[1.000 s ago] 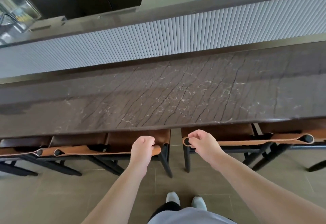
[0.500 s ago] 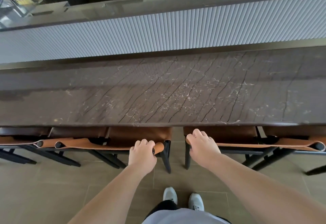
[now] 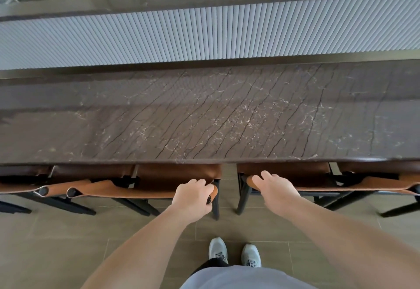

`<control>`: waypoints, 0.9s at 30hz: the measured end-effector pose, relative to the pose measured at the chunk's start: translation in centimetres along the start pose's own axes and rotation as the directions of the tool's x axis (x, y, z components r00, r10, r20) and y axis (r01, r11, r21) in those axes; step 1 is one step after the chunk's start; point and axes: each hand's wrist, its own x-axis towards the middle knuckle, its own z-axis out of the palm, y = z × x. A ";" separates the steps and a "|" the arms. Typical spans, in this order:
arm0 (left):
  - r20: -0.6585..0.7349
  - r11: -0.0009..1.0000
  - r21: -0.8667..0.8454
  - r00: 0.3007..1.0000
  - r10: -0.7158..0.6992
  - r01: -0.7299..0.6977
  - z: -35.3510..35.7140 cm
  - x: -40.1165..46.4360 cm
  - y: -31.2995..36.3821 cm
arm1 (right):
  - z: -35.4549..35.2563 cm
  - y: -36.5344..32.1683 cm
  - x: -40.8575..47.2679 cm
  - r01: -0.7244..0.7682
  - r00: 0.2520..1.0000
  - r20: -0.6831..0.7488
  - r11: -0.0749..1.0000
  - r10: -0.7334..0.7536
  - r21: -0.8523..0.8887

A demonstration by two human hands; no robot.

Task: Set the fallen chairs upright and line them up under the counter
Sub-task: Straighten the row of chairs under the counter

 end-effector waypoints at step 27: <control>0.039 0.999 -0.035 0.999 0.006 -0.004 -0.4 1.1 0.1 | 0.4 -3.7 0.1 -0.027 0.996 0.087 0.999 0.026 0.018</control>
